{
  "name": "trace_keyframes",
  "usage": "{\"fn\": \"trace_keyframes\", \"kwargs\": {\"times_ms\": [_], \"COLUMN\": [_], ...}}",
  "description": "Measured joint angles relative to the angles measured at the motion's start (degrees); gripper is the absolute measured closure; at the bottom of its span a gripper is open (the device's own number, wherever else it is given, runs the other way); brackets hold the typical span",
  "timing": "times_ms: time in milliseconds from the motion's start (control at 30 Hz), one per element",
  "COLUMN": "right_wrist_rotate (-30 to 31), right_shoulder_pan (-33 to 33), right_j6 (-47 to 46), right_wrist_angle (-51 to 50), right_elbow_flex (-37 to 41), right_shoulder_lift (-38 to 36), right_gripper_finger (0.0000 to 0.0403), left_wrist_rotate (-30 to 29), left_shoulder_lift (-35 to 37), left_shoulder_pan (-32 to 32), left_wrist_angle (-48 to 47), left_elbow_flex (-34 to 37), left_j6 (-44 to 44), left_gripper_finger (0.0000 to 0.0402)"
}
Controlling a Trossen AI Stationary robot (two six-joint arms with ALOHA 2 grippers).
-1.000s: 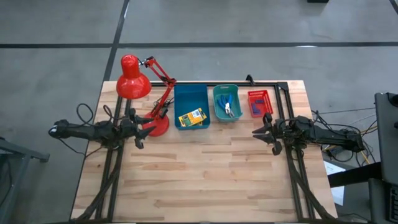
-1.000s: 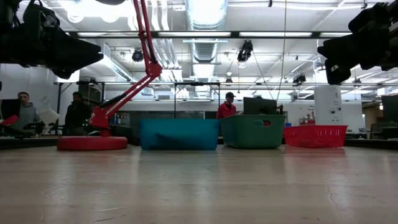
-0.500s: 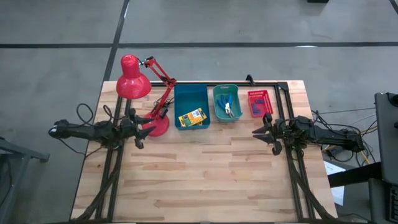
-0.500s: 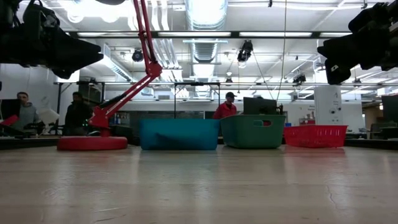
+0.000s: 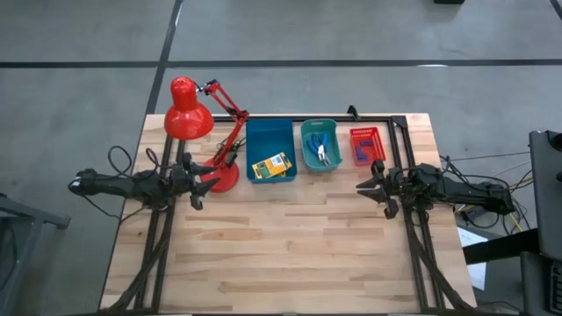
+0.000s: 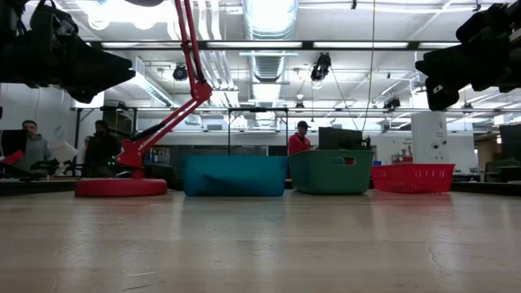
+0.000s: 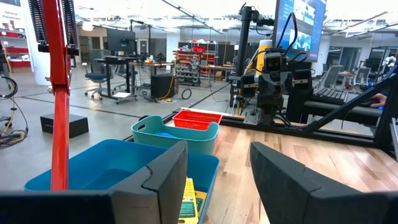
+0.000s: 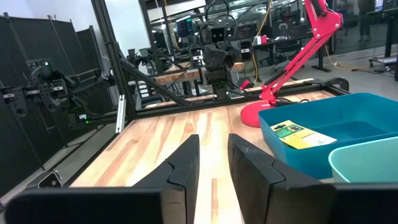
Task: Pick & Place School Supplies
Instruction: Return to Home Position
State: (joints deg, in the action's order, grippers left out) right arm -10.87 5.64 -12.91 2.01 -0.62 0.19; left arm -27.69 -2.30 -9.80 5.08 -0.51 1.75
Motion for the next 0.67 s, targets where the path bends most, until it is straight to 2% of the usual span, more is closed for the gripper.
{"fn": "trace_keyframes", "kwargs": {"times_ms": [667], "right_wrist_rotate": [0.0], "right_shoulder_pan": [-0.01], "right_j6": [0.0], "right_wrist_angle": [0.01], "right_elbow_flex": [0.0], "right_shoulder_lift": [0.0], "right_gripper_finger": [0.033], "left_wrist_rotate": [-0.02], "left_shoulder_lift": [0.0], "left_shoulder_pan": [0.0], "left_wrist_angle": [0.0], "left_elbow_flex": [0.0], "left_j6": [-0.02], "left_gripper_finger": [0.0219]}}
